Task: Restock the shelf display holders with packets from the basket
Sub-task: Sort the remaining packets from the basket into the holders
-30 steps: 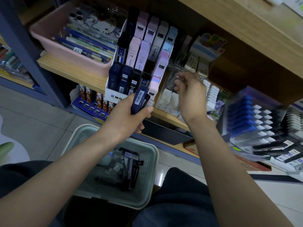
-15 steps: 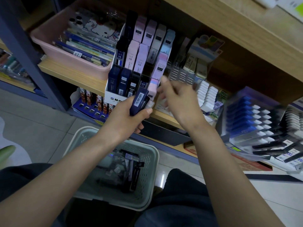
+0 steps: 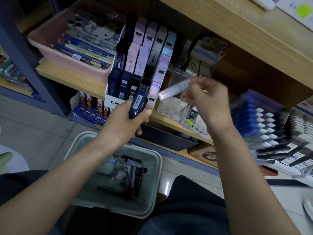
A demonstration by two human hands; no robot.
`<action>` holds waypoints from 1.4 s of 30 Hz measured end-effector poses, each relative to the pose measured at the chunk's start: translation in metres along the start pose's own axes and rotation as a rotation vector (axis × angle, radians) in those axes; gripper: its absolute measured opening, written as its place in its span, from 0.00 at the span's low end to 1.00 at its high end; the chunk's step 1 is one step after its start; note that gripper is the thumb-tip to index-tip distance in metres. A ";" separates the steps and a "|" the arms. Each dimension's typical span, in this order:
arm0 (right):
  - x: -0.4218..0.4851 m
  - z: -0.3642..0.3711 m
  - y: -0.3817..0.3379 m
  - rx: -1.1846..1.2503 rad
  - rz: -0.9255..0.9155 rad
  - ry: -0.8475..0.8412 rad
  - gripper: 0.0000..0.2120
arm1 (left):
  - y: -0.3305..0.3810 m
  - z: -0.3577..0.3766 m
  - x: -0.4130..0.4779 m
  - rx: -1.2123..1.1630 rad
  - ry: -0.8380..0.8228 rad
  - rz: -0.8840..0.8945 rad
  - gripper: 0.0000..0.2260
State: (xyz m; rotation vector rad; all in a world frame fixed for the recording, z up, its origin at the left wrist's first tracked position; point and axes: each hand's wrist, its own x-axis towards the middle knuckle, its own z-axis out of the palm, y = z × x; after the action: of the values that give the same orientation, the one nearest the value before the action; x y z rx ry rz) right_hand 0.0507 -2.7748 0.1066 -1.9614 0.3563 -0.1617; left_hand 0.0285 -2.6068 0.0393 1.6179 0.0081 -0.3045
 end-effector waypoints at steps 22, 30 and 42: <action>0.031 0.007 0.052 -0.677 -0.366 0.093 0.05 | -0.001 0.005 0.002 0.057 -0.014 0.019 0.03; 0.015 0.020 0.035 -0.624 -0.351 0.111 0.08 | 0.002 0.006 0.002 0.099 -0.037 0.037 0.03; -0.016 0.018 0.001 -0.064 0.111 -0.520 0.08 | 0.013 0.008 -0.003 -0.035 -0.176 0.066 0.06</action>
State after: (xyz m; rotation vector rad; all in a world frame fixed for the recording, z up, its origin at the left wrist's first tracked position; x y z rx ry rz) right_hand 0.0408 -2.7546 0.0993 -1.9564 0.1263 0.4306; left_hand 0.0266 -2.6148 0.0520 1.5483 -0.1733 -0.3926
